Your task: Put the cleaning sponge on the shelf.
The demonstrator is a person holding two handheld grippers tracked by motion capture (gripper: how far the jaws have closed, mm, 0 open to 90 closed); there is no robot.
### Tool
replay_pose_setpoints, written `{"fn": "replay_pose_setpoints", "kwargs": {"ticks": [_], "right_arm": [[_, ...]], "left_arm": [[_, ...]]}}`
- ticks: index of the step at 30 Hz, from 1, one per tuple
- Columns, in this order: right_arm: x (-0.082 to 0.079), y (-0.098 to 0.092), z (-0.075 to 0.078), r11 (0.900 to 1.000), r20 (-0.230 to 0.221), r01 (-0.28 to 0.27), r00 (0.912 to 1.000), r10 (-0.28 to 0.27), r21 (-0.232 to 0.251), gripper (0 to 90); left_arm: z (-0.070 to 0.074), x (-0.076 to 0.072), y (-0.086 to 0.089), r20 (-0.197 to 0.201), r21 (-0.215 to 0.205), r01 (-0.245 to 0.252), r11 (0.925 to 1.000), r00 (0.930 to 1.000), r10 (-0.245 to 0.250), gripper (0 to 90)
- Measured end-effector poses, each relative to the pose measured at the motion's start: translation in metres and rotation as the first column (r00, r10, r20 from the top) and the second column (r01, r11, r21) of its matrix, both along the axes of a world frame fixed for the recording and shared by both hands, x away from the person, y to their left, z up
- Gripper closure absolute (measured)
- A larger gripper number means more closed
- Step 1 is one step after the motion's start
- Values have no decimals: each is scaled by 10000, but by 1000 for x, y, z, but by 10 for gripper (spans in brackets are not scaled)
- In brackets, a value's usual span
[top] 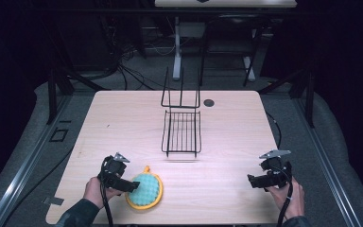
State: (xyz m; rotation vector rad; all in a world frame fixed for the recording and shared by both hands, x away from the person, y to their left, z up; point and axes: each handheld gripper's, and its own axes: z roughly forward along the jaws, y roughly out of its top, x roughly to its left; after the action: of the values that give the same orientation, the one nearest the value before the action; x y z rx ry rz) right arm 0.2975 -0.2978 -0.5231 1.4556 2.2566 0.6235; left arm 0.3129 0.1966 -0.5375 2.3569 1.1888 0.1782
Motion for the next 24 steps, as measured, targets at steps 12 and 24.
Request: {"fn": "replay_pose_setpoints", "kwargs": {"ticks": [12,24], "right_arm": [[0,-1,1,9997,11,-120,9999,119,202,45],[-1,1,2,9996,79,-184,9998,182,225,53]], "left_arm": [[-6,-2,-6,-250,-320,403,9987,9988,-411,497],[-9,-4,-6,-10,-534,418,9977,9991,-419,713]]}}
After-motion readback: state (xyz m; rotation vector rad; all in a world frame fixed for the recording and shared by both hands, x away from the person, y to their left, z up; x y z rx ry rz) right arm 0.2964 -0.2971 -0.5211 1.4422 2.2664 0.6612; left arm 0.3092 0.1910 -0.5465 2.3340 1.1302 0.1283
